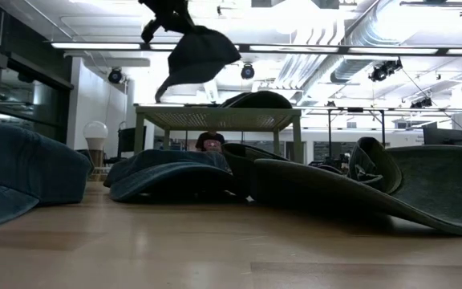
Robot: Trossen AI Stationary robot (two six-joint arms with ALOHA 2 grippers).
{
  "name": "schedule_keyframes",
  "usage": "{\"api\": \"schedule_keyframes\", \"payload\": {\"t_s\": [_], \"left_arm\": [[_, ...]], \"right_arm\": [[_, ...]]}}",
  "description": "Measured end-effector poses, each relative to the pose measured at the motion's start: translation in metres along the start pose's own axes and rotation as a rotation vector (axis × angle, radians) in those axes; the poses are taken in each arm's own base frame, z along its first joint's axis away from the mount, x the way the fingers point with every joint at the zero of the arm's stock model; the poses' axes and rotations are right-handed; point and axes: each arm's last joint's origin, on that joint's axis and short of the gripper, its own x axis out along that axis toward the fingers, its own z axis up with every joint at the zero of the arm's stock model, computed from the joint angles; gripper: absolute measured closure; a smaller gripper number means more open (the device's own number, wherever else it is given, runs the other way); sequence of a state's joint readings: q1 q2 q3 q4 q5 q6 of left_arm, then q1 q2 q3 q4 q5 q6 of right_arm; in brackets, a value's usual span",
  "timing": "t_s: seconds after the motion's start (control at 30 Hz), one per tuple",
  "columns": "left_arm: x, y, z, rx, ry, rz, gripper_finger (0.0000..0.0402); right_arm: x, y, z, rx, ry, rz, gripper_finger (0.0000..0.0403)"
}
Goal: Pick & Place hat
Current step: Put the right blue cap on the shelf
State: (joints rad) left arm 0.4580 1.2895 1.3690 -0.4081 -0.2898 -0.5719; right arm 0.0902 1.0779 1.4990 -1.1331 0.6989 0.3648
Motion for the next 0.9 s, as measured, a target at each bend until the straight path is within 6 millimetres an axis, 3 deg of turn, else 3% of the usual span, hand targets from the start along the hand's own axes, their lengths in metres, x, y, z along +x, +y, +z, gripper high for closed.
{"api": "schedule_keyframes", "payload": {"t_s": [0.2,0.4,0.9], "left_arm": [[0.001,0.001,-0.001,-0.078,-0.006,0.024,0.0402],[0.001,0.002,-0.001,-0.127,-0.016,0.046,0.0401],[0.006,0.005,-0.004,-0.317,-0.066,0.141,0.0401]], "right_arm": [[0.025,0.018,-0.035,-0.015,-0.071,0.195,0.021],[0.03,0.017,-0.06,0.036,-0.136,0.322,0.021],[0.01,-0.007,-0.073,0.099,-0.175,0.348,0.021]]}}
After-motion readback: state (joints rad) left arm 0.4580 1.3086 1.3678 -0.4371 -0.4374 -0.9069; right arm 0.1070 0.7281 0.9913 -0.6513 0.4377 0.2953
